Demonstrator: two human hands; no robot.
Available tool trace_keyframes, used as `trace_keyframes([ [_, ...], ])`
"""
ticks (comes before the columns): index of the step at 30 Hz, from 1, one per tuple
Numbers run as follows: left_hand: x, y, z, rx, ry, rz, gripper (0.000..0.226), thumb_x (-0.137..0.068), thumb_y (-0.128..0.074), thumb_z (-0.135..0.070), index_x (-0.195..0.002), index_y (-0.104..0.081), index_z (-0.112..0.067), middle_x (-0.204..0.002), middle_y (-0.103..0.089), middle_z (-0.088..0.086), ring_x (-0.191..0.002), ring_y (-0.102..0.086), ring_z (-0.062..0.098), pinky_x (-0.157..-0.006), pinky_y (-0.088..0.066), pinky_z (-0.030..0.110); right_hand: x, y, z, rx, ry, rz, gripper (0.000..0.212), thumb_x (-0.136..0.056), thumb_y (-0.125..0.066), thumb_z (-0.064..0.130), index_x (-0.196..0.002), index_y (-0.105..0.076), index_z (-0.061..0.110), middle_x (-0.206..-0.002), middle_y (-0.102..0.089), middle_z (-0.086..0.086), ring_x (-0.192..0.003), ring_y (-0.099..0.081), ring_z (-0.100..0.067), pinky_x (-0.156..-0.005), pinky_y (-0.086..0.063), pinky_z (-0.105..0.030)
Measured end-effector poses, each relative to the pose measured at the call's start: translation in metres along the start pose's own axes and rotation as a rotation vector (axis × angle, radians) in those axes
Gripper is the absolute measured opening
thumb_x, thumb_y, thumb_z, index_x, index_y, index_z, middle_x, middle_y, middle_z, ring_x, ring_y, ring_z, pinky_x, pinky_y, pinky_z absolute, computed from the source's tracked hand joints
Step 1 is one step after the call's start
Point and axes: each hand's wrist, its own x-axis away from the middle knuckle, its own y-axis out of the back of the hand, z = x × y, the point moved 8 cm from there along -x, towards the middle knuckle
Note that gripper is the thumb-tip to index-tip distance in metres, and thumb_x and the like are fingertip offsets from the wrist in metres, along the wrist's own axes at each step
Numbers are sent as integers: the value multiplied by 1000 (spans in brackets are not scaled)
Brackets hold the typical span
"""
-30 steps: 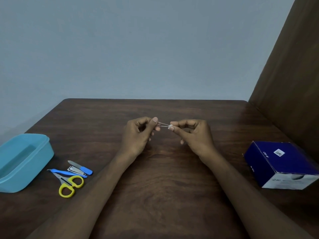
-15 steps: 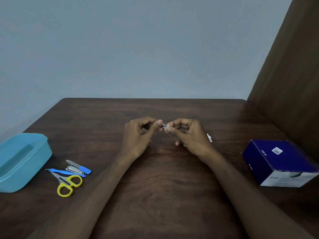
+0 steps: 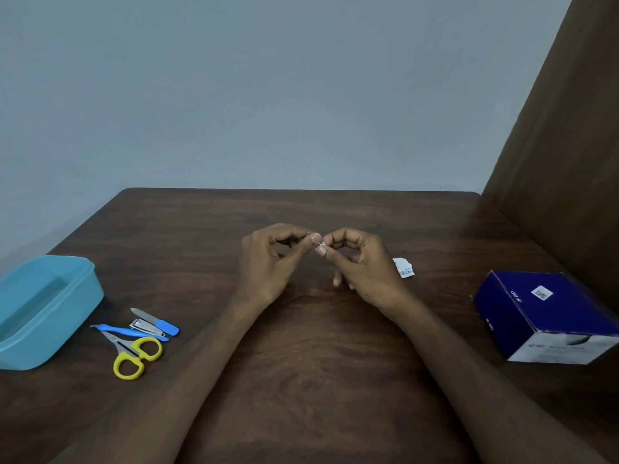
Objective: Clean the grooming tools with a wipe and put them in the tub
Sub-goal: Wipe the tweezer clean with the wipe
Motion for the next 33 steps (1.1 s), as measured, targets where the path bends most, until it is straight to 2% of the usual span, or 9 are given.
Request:
trace_keyframes([
  [8,-2,6,5,1,25,-63,10,-93,-83,-36,-92,-86,-26,-89,-79,-14,-81,-73,14,-55,-61,44,0,4,-3,17,-10,-9,6,-94,-82,32,-93,-77,28,-102,-78,8,-52,-69,-21,-47,-40,-27],
  [12,-2,9,0,-24,-2,-83,9,-93,-83,-33,-90,-85,-25,-86,-78,-14,-80,-71,13,-59,-59,40,-1,6,-3,68,14,-4,7,-93,-83,35,-93,-77,30,-99,-79,8,-56,-74,-24,-55,-52,-38],
  [16,0,8,-4,-38,-5,-76,8,-95,-82,-28,-89,-83,-23,-88,-78,-12,-84,-70,14,-62,-57,36,-1,2,-4,24,-15,30,8,-95,-81,35,-95,-77,28,-102,-81,5,-59,-75,-24,-53,-45,-24],
  [20,0,9,-4,-34,-4,-85,7,-95,-82,-26,-88,-83,-23,-88,-78,-14,-83,-70,13,-61,-56,35,0,1,-3,19,-13,18,10,-95,-80,36,-98,-80,27,-101,-82,6,-62,-77,-25,-56,-46,-30],
  [24,-1,10,-5,-29,0,-104,7,-94,-83,-26,-88,-83,-23,-88,-78,-13,-83,-70,11,-58,-55,33,0,3,-2,83,-6,47,12,-98,-76,36,-97,-81,25,-103,-81,12,-64,-77,-21,-57,-48,-28],
  [26,-2,12,-3,-29,13,-125,7,-94,-83,-26,-88,-82,-24,-88,-78,-13,-83,-70,11,-57,-54,31,1,2,-1,112,17,75,11,-100,-75,33,-95,-80,25,-102,-81,12,-63,-77,-19,-60,-53,-32],
  [28,-1,11,-3,-37,5,-117,8,-94,-83,-26,-87,-82,-25,-87,-78,-13,-83,-69,11,-55,-52,26,2,-2,1,118,36,78,10,-100,-75,33,-94,-79,25,-103,-81,11,-62,-76,-18,-66,-60,-40],
  [31,1,7,-12,-86,-68,-73,8,-95,-82,-27,-87,-83,-24,-86,-76,-15,-80,-69,10,-56,-46,13,2,-4,3,70,22,44,8,-98,-77,33,-99,-79,25,-96,-80,13,-58,-74,-19,-58,-52,-36],
  [33,0,8,-15,-101,-89,-81,9,-95,-82,-26,-87,-83,-22,-86,-76,-16,-78,-68,10,-57,-44,10,2,-5,2,45,14,44,6,-96,-81,30,-100,-80,26,-98,-78,14,-54,-72,-20,-58,-55,-42],
])
